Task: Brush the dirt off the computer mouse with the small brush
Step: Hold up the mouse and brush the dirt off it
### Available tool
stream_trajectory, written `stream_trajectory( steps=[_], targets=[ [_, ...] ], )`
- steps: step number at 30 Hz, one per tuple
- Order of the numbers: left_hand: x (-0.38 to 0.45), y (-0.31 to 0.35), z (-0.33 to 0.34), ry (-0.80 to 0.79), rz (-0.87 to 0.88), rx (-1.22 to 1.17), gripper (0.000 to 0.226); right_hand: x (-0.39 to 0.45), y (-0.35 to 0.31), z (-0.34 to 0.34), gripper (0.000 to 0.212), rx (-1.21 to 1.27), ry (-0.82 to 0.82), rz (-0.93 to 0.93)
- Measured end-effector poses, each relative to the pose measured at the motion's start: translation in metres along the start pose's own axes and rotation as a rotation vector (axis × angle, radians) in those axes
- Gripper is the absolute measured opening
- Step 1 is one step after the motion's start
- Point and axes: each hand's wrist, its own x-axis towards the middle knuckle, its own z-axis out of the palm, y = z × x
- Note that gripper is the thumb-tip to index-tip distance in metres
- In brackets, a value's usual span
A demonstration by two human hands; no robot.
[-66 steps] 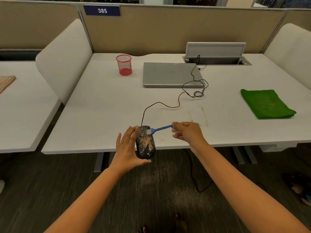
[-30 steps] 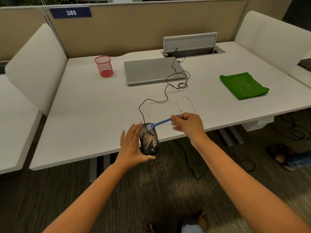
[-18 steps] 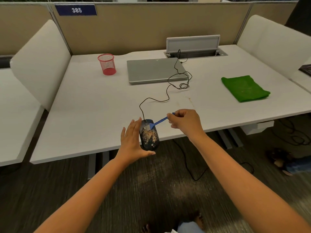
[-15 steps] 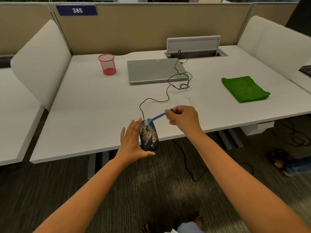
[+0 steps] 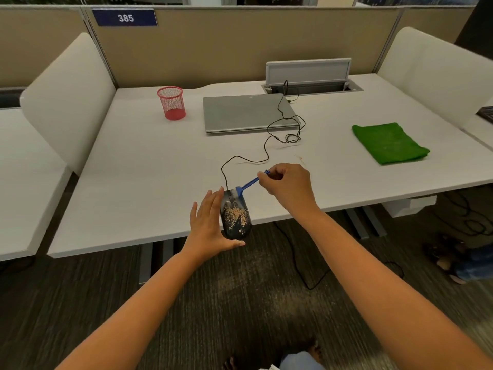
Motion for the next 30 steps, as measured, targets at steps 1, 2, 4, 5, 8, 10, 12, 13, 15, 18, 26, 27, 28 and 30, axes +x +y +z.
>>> stream_trajectory(
  steps=[1,2,4,5,8,10,12,13,15,18,26,27,28,30],
  targets=[
    [0.0,0.0,0.0,0.004,-0.002,-0.007,0.126,0.0,0.001,0.0,0.021,-0.011,-0.01,0.006],
    [0.0,0.0,0.0,0.005,-0.007,-0.014,0.126,-0.002,0.002,-0.001,0.021,-0.021,-0.021,0.015],
    [0.0,0.0,0.0,-0.001,-0.015,-0.017,0.126,-0.005,0.006,-0.002,0.02,-0.016,-0.038,0.036],
    [-0.001,0.0,0.001,-0.007,-0.014,-0.013,0.126,-0.006,0.008,-0.003,0.02,-0.005,-0.041,0.047],
    [-0.001,0.0,0.002,-0.012,-0.009,-0.015,0.125,-0.005,0.013,-0.006,0.019,0.068,-0.029,0.115],
    [0.0,0.001,0.003,-0.004,-0.007,-0.027,0.126,-0.004,0.015,-0.008,0.018,0.151,-0.022,0.205],
    [0.001,0.002,0.003,0.005,-0.003,-0.04,0.126,-0.003,0.017,-0.008,0.018,0.204,-0.027,0.273],
    [0.001,0.002,0.003,0.009,-0.005,-0.046,0.126,-0.002,0.018,-0.008,0.019,0.212,-0.031,0.292],
    [0.002,0.003,0.003,0.012,-0.009,-0.055,0.126,-0.003,0.02,-0.009,0.019,0.218,-0.033,0.316],
    [0.002,0.004,0.002,0.005,-0.006,-0.07,0.125,-0.003,0.025,-0.014,0.017,0.255,-0.025,0.352],
    [0.0,0.01,0.003,0.013,0.003,-0.092,0.122,-0.003,0.033,-0.024,0.015,0.401,-0.037,0.494],
    [-0.001,0.01,0.003,0.013,0.008,-0.092,0.122,-0.004,0.035,-0.025,0.015,0.401,-0.036,0.504],
    [-0.001,0.01,0.002,0.014,0.015,-0.092,0.122,-0.005,0.038,-0.027,0.016,0.408,-0.033,0.516],
    [-0.004,0.01,0.003,0.023,0.019,-0.097,0.121,-0.006,0.043,-0.03,0.016,0.451,-0.018,0.557]
  ],
)
